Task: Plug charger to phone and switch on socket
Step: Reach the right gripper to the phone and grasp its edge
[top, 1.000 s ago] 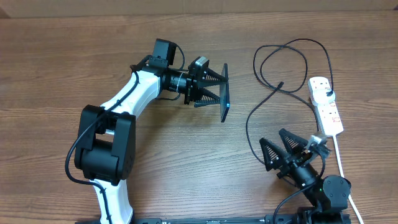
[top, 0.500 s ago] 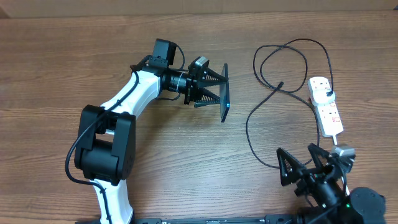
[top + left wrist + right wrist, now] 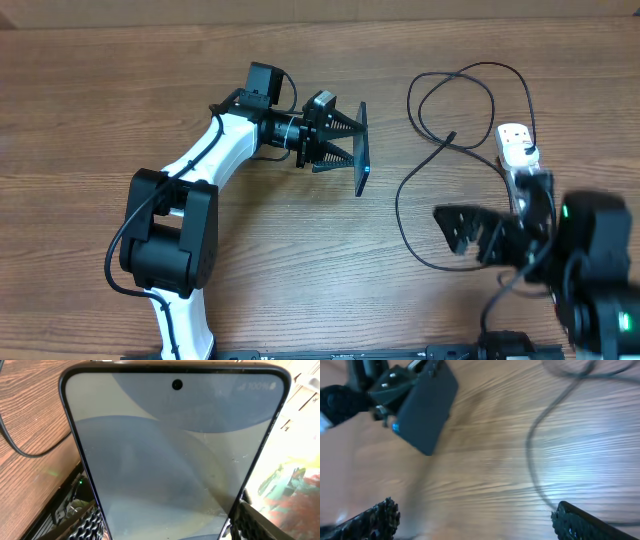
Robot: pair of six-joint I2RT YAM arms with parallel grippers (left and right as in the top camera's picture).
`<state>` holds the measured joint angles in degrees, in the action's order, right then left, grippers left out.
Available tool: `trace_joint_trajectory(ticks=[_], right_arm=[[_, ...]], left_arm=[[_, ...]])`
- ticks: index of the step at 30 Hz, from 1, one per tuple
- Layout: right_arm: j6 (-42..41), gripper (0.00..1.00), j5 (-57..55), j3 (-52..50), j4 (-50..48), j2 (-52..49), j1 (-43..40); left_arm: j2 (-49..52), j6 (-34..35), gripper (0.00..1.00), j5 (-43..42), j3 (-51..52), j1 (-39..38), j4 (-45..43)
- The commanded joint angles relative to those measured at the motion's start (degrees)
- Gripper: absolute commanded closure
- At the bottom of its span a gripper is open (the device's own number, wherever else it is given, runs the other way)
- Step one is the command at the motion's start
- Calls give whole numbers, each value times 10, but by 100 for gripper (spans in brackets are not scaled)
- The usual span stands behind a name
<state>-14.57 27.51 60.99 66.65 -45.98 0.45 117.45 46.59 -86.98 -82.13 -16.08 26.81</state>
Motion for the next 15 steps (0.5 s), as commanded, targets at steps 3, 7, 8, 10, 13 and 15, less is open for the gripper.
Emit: trace_joint_trajectory(ticks=[3,7,8,10,13,15], right_arm=[[5,0,133,28,-46,-111,-2],[45,0,191,28,-58,-182,-1],[91,0,242,28,-60,-200,0],[140,0,292,28,-57,-218,8],[149,0,265,28,-55,-216,36],[146,0,204,28,-56,-199,73]], left_arm=[[2,1,76,-25,-13,0,-9],[2,2,76,-27,-13,0,-14],[2,2,76,-27,-13,0,-14],[2,2,76,-29,-13,0,-14],[2,2,76,-29,-13,0,-14],[2,2,76,-31,-13,0,-14]])
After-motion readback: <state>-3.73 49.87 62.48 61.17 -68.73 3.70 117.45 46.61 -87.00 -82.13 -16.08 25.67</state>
